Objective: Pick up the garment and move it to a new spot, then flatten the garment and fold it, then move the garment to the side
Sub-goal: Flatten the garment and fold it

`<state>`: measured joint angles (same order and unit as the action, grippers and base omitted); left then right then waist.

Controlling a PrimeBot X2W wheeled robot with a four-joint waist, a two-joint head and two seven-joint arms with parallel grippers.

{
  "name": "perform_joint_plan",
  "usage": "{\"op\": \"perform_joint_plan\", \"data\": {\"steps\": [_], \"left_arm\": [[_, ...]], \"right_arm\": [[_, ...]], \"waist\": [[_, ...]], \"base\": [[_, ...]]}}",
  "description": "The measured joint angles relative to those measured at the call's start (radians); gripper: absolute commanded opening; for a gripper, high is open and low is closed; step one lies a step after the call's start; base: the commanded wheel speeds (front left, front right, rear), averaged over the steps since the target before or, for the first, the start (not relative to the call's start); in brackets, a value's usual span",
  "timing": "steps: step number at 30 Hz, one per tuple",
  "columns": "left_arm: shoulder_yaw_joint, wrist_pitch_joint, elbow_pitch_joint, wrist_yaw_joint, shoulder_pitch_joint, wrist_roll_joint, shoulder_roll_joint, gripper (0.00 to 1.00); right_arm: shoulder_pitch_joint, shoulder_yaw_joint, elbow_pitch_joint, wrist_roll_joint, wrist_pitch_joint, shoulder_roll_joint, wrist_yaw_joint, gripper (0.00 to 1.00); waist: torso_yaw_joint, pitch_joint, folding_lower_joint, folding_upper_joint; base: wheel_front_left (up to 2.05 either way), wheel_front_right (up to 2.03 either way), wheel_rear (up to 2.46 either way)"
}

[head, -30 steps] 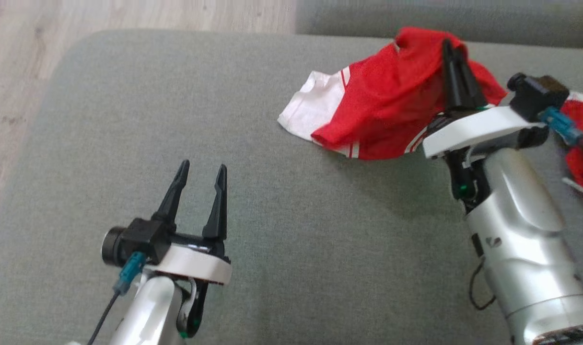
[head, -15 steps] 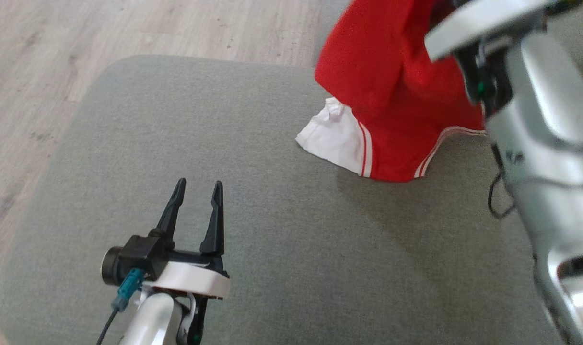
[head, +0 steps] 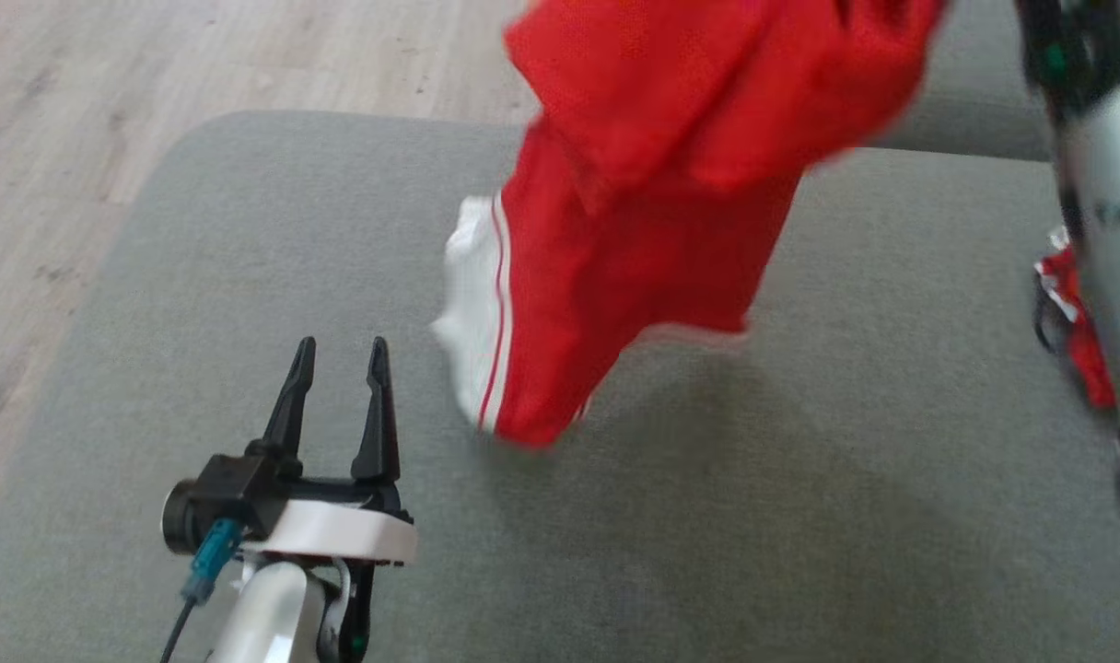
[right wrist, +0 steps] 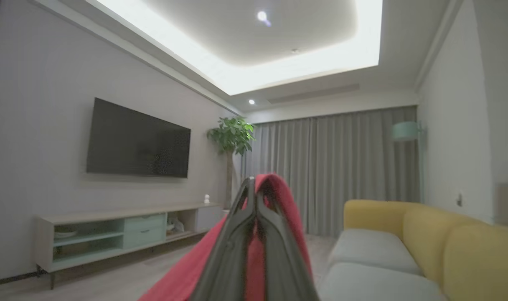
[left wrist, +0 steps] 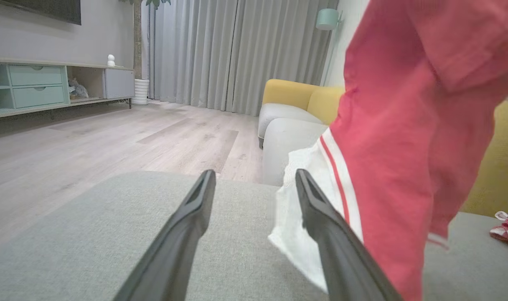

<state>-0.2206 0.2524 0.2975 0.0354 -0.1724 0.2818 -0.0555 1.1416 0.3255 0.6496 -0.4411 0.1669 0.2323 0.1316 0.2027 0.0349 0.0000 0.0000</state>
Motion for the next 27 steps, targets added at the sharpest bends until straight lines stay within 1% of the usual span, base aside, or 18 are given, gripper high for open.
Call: {"op": "perform_joint_plan", "data": {"steps": [4, 7, 8, 10, 13, 15, 18, 22, 25, 27], "left_arm": [[0.002, 0.000, -0.005, 0.006, 0.000, -0.004, 0.002, 1.00], [0.001, 0.000, -0.006, 0.010, -0.001, -0.010, 0.004, 1.00], [0.001, 0.000, -0.006, 0.010, -0.002, -0.010, 0.004, 1.00], [0.000, 0.000, -0.005, 0.011, -0.002, -0.012, 0.004, 1.00], [-0.002, 0.000, -0.003, 0.018, -0.005, -0.021, 0.005, 1.00], [-0.001, 0.000, -0.002, 0.019, -0.007, -0.025, 0.005, 1.00], [0.001, 0.000, 0.001, 0.019, -0.008, -0.028, 0.005, 1.00], [0.002, 0.000, 0.004, 0.019, -0.008, -0.031, 0.005, 1.00], [0.002, 0.000, 0.005, 0.019, -0.008, -0.031, 0.006, 1.00], [0.002, 0.000, 0.007, 0.019, -0.008, -0.030, 0.006, 1.00]], "right_arm": [[-0.179, -0.044, 0.014, 0.000, -0.017, 0.062, 0.000, 0.00], [-0.323, -0.079, 0.038, 0.019, -0.041, 0.092, 0.000, 0.00], [-0.363, -0.105, 0.058, 0.026, -0.056, 0.096, 0.000, 0.00], [-0.427, -0.154, 0.100, 0.069, -0.072, 0.102, 0.000, 1.00], [-0.478, -0.221, 0.126, 0.159, -0.072, 0.100, 0.000, 1.00], [-0.480, -0.263, 0.120, 0.209, -0.070, 0.080, 0.000, 1.00], [-0.482, -0.300, 0.066, 0.283, -0.057, 0.035, 0.000, 1.00], [-0.538, -0.357, -0.072, 0.335, -0.016, -0.057, 0.000, 1.00], [-0.646, -0.391, -0.202, 0.336, 0.012, -0.137, 0.000, 1.00], [-0.744, -0.395, -0.286, 0.337, 0.032, -0.168, 0.000, 1.00]], "waist": [[-0.034, 0.008, 0.0001, 0.0000], [-0.057, 0.017, 0.0000, 0.0000], [-0.065, 0.021, 0.0001, 0.0000], [-0.079, 0.026, 0.0000, 0.0000], [-0.098, 0.034, 0.0001, 0.0000], [-0.110, 0.037, 0.0000, 0.0000], [-0.126, 0.039, 0.0001, 0.0000], [-0.146, 0.036, 0.0001, 0.0000], [-0.156, 0.030, 0.0000, 0.0000], [-0.161, 0.027, 0.0000, 0.0000]], "base": [[0.00, 0.00, 0.00], [0.00, 0.00, 0.00], [0.00, 0.00, 0.00], [0.00, 0.00, 0.00], [0.00, 0.00, 0.00], [0.00, 0.00, 0.00], [0.00, 0.00, 0.00], [0.00, 0.00, 0.00], [0.00, 0.00, 0.00], [0.00, 0.00, 0.00]]}}
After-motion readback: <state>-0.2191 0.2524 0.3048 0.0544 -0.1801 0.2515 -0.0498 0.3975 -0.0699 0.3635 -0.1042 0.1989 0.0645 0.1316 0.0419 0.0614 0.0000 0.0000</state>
